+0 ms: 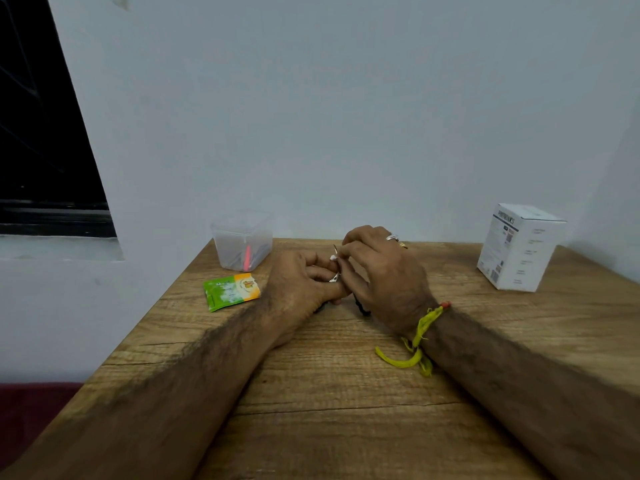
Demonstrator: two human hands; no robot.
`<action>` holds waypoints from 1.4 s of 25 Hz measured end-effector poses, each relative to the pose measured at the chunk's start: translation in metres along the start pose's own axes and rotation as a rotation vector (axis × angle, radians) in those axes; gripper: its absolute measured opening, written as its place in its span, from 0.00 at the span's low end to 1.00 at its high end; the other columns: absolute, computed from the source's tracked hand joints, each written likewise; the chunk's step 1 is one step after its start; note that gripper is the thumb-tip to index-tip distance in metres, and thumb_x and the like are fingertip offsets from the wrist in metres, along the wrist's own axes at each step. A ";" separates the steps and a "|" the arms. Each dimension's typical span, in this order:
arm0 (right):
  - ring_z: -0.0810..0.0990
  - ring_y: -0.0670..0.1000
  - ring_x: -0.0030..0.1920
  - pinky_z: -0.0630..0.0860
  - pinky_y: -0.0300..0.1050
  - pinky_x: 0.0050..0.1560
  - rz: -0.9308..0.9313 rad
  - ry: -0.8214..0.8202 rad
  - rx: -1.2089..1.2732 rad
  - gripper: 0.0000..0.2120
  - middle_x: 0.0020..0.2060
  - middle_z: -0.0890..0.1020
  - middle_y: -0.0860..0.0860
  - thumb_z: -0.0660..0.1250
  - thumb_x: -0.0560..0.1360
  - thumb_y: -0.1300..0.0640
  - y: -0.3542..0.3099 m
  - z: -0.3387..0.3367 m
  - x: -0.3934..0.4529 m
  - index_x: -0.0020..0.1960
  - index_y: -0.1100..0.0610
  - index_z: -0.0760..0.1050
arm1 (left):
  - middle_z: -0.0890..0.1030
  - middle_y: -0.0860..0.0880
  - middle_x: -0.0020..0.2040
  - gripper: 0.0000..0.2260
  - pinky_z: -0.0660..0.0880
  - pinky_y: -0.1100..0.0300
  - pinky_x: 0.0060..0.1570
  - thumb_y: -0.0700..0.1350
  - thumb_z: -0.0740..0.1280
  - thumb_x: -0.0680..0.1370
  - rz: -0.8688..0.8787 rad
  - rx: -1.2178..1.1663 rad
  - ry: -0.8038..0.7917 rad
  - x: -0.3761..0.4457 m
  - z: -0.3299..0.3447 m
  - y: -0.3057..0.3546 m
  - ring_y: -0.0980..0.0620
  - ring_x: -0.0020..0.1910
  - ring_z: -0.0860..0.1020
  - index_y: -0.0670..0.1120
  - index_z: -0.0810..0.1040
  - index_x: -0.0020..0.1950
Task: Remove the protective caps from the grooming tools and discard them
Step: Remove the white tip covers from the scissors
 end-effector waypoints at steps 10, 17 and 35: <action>0.79 0.56 0.48 0.77 0.56 0.46 0.000 0.010 0.019 0.07 0.48 0.81 0.52 0.67 0.77 0.56 0.005 -0.001 -0.002 0.47 0.59 0.82 | 0.85 0.36 0.42 0.20 0.80 0.59 0.35 0.31 0.79 0.67 0.026 -0.040 0.011 0.000 -0.001 0.001 0.49 0.34 0.82 0.38 0.80 0.57; 0.79 0.56 0.49 0.76 0.57 0.47 -0.018 0.003 0.002 0.07 0.48 0.81 0.52 0.67 0.77 0.56 0.006 0.000 -0.004 0.47 0.59 0.82 | 0.85 0.36 0.40 0.21 0.78 0.63 0.32 0.31 0.79 0.68 0.044 -0.022 0.010 -0.002 0.000 0.003 0.52 0.31 0.81 0.40 0.79 0.58; 0.80 0.58 0.46 0.76 0.58 0.46 0.017 0.120 -0.058 0.05 0.45 0.82 0.53 0.68 0.78 0.58 0.004 0.002 0.008 0.45 0.58 0.80 | 0.84 0.45 0.33 0.23 0.77 0.62 0.33 0.32 0.80 0.67 0.055 0.026 0.014 0.002 0.001 0.001 0.53 0.30 0.81 0.41 0.79 0.59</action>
Point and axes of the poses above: each hand's wrist, its own x-axis towards the middle knuckle, its own z-axis out of the palm, y = z × x, the point moved 3 cm from there along x, towards the middle knuckle
